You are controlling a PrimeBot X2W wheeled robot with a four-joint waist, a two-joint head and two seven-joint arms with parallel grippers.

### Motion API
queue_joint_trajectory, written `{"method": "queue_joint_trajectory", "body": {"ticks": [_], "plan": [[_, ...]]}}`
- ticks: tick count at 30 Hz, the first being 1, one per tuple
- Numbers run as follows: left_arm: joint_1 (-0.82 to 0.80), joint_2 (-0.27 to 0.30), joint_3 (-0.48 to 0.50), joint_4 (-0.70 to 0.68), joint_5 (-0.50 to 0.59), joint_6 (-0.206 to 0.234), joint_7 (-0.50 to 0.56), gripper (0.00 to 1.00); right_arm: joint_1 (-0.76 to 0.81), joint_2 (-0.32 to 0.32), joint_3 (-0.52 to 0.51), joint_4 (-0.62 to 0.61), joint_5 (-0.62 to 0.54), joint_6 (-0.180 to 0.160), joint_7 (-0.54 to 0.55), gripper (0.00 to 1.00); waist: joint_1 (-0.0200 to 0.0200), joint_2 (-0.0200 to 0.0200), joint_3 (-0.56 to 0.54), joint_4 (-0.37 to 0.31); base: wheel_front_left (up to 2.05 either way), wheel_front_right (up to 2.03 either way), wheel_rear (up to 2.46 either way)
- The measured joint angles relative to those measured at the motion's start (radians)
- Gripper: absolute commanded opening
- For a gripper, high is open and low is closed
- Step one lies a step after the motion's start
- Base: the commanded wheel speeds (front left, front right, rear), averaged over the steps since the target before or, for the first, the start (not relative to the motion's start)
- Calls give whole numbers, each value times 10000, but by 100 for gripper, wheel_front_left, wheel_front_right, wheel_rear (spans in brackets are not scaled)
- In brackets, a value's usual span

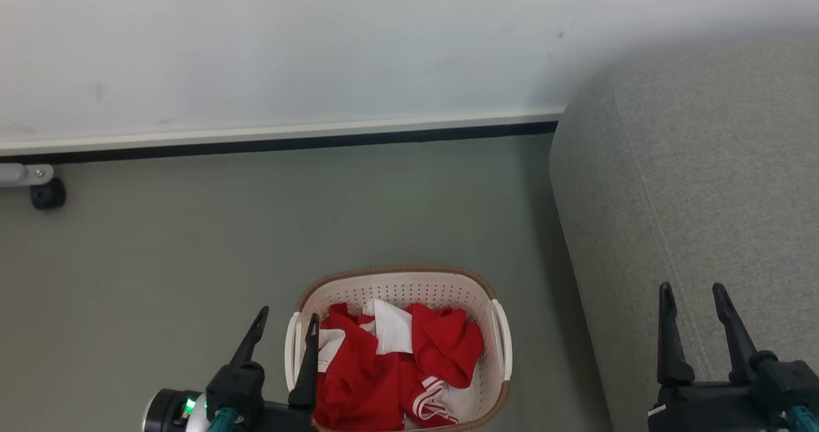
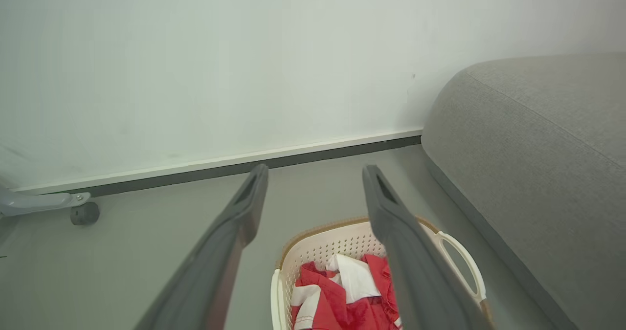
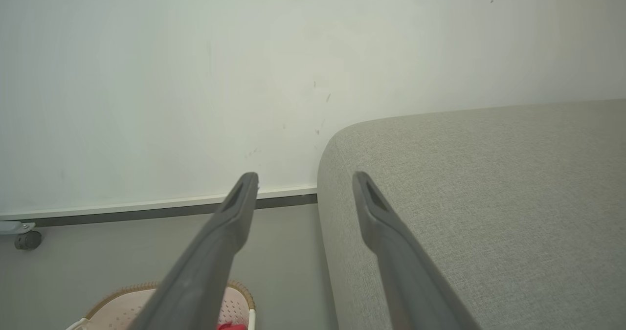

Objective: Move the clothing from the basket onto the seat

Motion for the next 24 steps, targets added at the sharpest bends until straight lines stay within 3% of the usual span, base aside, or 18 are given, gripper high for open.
{"method": "queue_joint_trajectory", "body": {"ticks": [13, 24], "plan": [[-1856, -222, -1045, 2069, 481, -493, 221, 100, -1214, -13, -163, -1198, -374, -12, -71, 100, 1, 0, 1950, -414, 0, 0, 0], [-3359, -334, -1461, 3615, 825, -581, 612, 100, -2597, 31, 46, -1925, -608, 33, -73, 100, 2, 1, 3544, -990, 0, 0, 0]]}}
